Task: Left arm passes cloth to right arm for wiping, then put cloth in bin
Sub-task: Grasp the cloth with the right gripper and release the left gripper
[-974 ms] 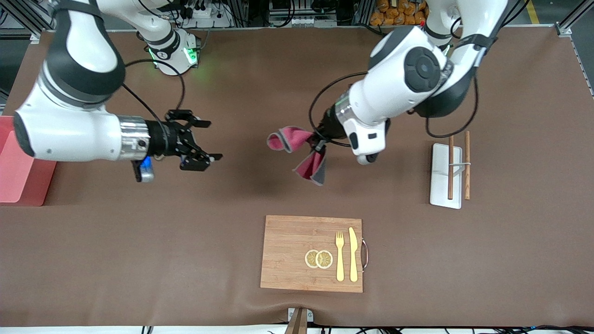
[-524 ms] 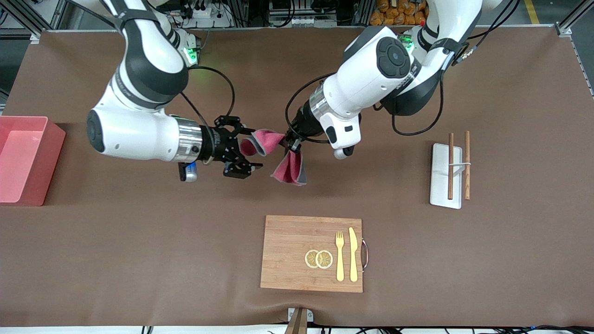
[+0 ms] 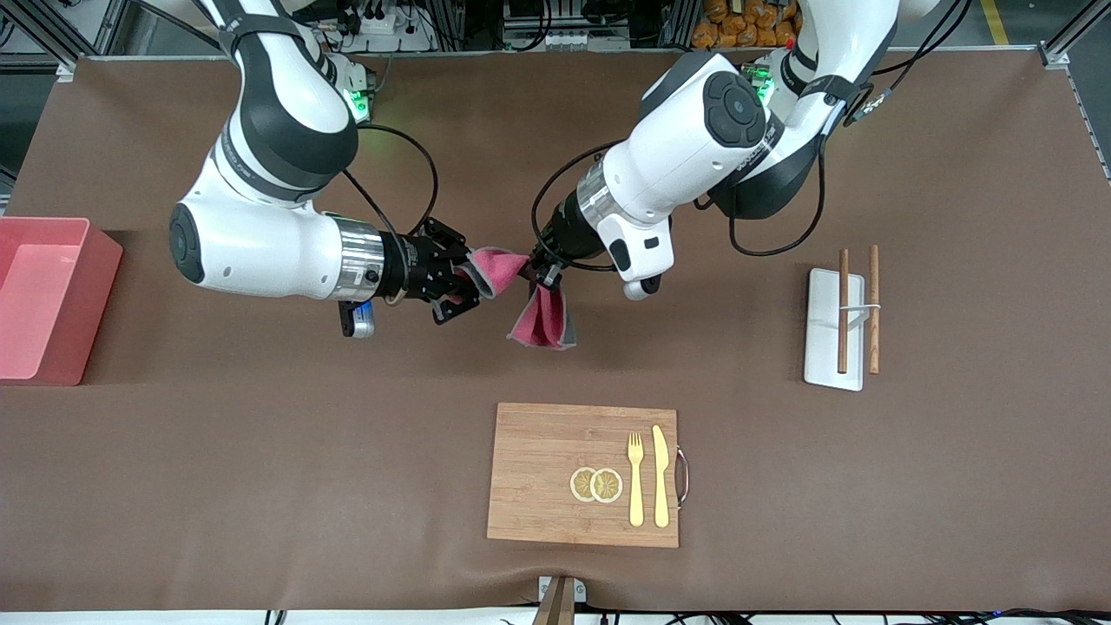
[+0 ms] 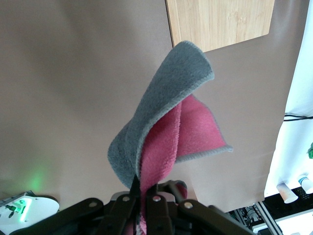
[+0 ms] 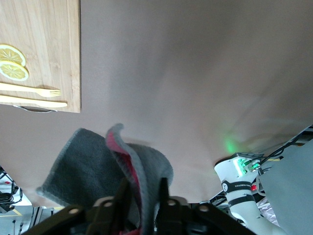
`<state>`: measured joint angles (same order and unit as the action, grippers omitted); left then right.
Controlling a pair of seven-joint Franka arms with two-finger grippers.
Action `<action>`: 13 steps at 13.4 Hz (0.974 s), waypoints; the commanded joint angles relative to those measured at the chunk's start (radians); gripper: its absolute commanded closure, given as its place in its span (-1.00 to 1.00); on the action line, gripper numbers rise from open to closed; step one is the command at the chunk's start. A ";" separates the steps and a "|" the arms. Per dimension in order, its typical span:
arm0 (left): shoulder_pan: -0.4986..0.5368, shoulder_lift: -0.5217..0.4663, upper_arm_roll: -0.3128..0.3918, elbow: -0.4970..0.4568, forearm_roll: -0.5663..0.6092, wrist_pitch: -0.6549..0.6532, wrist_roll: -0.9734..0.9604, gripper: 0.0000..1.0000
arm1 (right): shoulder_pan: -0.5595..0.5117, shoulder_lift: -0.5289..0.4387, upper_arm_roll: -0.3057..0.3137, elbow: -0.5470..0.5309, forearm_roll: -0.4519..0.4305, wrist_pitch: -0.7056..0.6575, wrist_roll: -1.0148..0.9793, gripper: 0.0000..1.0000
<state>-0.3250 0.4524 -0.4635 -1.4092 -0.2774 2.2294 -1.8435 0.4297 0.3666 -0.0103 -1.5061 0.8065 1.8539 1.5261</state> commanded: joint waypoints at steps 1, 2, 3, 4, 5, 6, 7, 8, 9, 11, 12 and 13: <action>-0.003 0.003 0.002 0.018 -0.011 0.004 -0.014 1.00 | 0.018 0.011 -0.008 0.020 0.014 -0.008 0.009 1.00; 0.000 0.003 0.002 0.018 -0.011 0.004 -0.014 1.00 | 0.020 0.011 -0.008 0.020 0.014 -0.008 0.006 1.00; 0.003 0.003 0.005 0.018 -0.011 0.004 -0.014 0.91 | 0.017 0.011 -0.007 0.020 0.014 -0.008 0.006 1.00; 0.007 0.000 0.005 0.018 -0.014 0.004 -0.020 -0.22 | 0.017 0.009 -0.008 0.021 0.011 -0.008 -0.003 1.00; 0.007 0.000 0.008 0.019 -0.003 0.004 -0.049 -0.99 | 0.015 0.009 -0.008 0.021 -0.007 -0.008 -0.074 1.00; 0.012 -0.006 0.008 0.018 -0.003 0.004 -0.059 -1.00 | 0.005 0.011 -0.008 0.017 -0.033 -0.010 -0.210 1.00; 0.017 -0.008 0.009 0.018 -0.002 0.004 -0.059 -1.00 | -0.003 0.011 -0.011 0.009 -0.047 -0.027 -0.284 1.00; 0.023 -0.011 0.014 0.018 0.001 0.003 -0.056 -1.00 | -0.011 0.011 -0.013 0.006 -0.096 -0.053 -0.328 1.00; 0.039 -0.020 0.025 0.018 0.015 0.003 -0.053 -1.00 | -0.009 0.012 -0.013 0.004 -0.169 -0.059 -0.355 1.00; 0.076 -0.035 0.026 0.016 0.078 -0.013 -0.043 -1.00 | 0.010 0.021 -0.013 -0.015 -0.313 -0.059 -0.394 1.00; 0.098 -0.044 0.025 0.013 0.124 -0.034 -0.042 -1.00 | 0.017 0.032 -0.013 -0.038 -0.410 -0.052 -0.438 1.00; 0.118 -0.050 0.025 0.015 0.170 -0.068 -0.034 -1.00 | 0.005 0.052 -0.013 -0.060 -0.471 -0.044 -0.505 1.00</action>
<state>-0.2397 0.4362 -0.4390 -1.3877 -0.1767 2.2170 -1.8809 0.4380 0.3902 -0.0260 -1.5348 0.4420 1.7947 1.1148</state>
